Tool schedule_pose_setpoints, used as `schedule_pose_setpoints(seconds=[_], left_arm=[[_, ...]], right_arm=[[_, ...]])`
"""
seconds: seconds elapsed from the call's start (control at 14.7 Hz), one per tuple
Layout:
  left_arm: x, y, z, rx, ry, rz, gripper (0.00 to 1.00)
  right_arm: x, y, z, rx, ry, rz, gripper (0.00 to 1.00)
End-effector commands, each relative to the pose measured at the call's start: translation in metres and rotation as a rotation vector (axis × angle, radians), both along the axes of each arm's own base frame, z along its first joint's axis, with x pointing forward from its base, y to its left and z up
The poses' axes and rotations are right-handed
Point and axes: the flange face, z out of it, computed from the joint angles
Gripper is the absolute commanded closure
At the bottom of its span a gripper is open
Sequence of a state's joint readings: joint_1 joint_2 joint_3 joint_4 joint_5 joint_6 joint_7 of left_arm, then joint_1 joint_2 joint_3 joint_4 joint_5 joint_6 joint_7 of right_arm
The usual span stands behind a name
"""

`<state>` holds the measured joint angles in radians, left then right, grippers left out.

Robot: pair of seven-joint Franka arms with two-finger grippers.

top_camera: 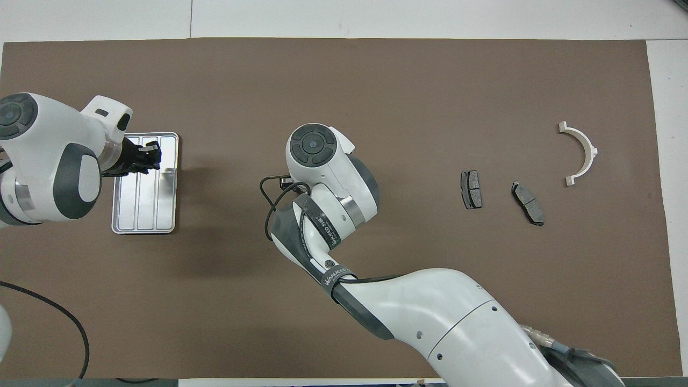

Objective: Place bearing gear from tray to pile

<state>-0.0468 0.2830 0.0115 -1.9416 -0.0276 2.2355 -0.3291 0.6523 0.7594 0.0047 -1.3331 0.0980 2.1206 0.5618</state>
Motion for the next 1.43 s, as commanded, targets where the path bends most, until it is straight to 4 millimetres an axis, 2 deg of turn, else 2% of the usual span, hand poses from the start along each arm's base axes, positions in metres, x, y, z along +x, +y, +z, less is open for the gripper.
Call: schedule_pose_setpoints(seconds=[0.0,0.14,0.2,0.27,0.61,0.68,0.88,1.02,1.09,1.22,1.36], left_arm=[[-0.004,-0.003,0.007,-0.014,0.012,0.023,0.99],[-0.004,-0.008,0.007,-0.014,0.012,0.033,0.99],[-0.004,-0.010,0.007,-0.014,0.012,0.033,0.99],[-0.004,-0.011,0.007,-0.014,0.014,0.032,0.99],[-0.006,-0.028,0.008,-0.015,0.011,0.066,0.99],[-0.006,-0.029,0.008,-0.016,0.010,0.073,0.99],[-0.006,-0.038,0.009,-0.016,0.009,0.092,0.99],[-0.008,-0.053,0.009,-0.016,0.008,0.105,0.99],[-0.009,-0.066,0.011,-0.018,0.005,0.134,0.99],[-0.011,-0.102,0.020,-0.031,-0.011,0.218,0.99],[-0.016,-0.146,0.030,-0.042,-0.026,0.266,0.99]], right_arm=[[-0.005,-0.005,-0.004,0.012,0.014,-0.010,0.53],[-0.004,-0.005,-0.002,0.015,0.011,-0.010,0.89],[-0.003,-0.004,0.001,0.018,0.007,-0.011,0.97],[-0.003,-0.004,0.002,0.019,0.006,-0.013,1.00],[-0.001,-0.005,0.004,0.022,0.001,-0.019,1.00],[0.003,-0.009,0.011,0.026,-0.010,-0.024,1.00],[0.024,-0.039,0.048,0.046,-0.037,-0.071,1.00],[0.037,-0.063,0.078,0.059,-0.059,-0.108,1.00],[0.044,-0.079,0.095,0.063,-0.071,-0.124,1.00],[0.057,-0.120,0.131,0.060,-0.091,-0.154,1.00],[0.070,-0.174,0.169,0.053,-0.100,-0.158,1.00]])
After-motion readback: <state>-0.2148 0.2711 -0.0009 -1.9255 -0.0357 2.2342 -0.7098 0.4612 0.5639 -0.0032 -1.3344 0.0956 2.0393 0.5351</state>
